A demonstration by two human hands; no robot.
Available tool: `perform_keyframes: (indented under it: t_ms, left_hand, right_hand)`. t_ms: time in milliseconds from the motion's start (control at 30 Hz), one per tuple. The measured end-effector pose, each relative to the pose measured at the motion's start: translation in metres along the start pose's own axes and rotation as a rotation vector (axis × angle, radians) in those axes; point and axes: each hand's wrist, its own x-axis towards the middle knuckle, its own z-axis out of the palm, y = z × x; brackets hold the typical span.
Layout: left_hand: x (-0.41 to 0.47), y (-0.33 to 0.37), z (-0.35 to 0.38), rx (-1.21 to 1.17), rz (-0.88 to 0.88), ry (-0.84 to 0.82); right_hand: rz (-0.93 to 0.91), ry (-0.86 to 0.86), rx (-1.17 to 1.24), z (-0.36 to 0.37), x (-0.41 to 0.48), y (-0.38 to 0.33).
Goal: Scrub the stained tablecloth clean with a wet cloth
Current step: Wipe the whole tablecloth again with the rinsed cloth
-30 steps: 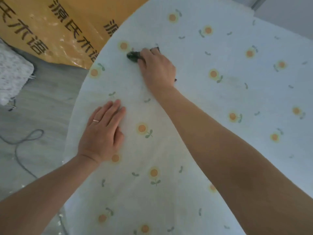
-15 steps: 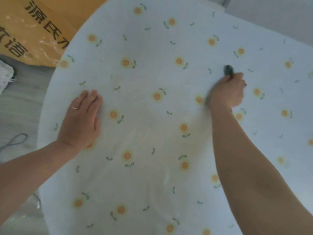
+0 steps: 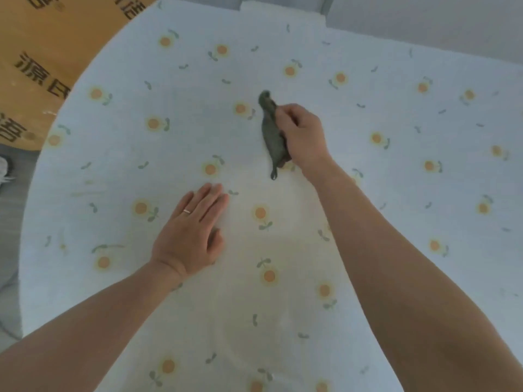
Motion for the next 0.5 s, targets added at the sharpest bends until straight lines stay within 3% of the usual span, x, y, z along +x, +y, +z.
perform_keyframes:
  t_ms: [67, 167, 300, 500]
  left_hand:
    - [0.001, -0.001, 0.001, -0.003, 0.009, 0.013]
    - [-0.001, -0.002, 0.001, -0.022, 0.013, 0.046]
    - [0.003, 0.002, 0.004, -0.023, 0.028, 0.065]
    - [0.004, -0.001, 0.006, -0.009, 0.034, 0.096]
  right_hand:
    - [0.134, 0.155, -0.087, -0.059, 0.005, 0.038]
    - [0.292, 0.403, -0.482, -0.123, -0.007, 0.094]
    - [0.269, 0.672, -0.566, -0.15, -0.021, 0.115]
    - [0.008, 0.351, -0.79, -0.08, -0.047, 0.1]
